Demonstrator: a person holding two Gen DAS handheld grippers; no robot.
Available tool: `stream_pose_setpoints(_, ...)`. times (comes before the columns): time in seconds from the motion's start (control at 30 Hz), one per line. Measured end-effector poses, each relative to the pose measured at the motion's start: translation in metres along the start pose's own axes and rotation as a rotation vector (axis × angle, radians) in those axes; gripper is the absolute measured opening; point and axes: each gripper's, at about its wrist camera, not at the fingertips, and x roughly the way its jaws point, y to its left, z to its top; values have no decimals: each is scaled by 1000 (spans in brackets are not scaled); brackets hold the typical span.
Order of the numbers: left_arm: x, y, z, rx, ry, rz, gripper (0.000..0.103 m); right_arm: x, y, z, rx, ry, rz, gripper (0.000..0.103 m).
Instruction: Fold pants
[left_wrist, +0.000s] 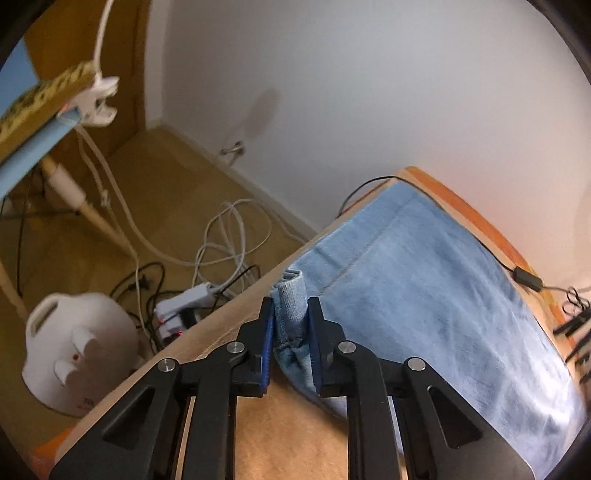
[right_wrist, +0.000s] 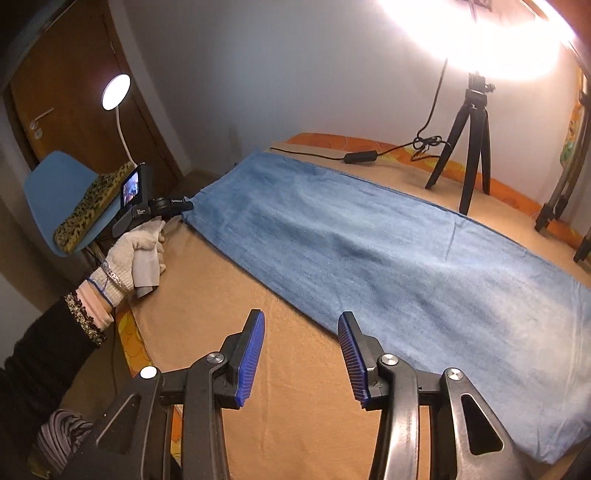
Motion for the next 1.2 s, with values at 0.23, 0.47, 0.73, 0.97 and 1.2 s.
stream_pose_setpoints(0.23, -30, -30, -1, 108, -62, -150, 14, 16, -9, 34, -14, -4, -16, 44)
stream_pose_setpoints(0.47, -40, -52, -23, 250, -71, -228, 13, 69, 19, 135, -65, 1, 157, 52)
stream_pose_setpoints(0.73, -41, -58, -33, 348, -67, -263, 13, 192, 60, 230, -38, 99, 256, 59)
stream_pose_setpoints(0.97, -48, -66, -38, 397, -76, -273, 13, 290, 80, 257, 29, 201, 278, 59)
stream_pose_setpoints(1.2, -55, -73, -46, 451, -94, -267, 13, 342, 115, 276, -62, 255, 168, 62)
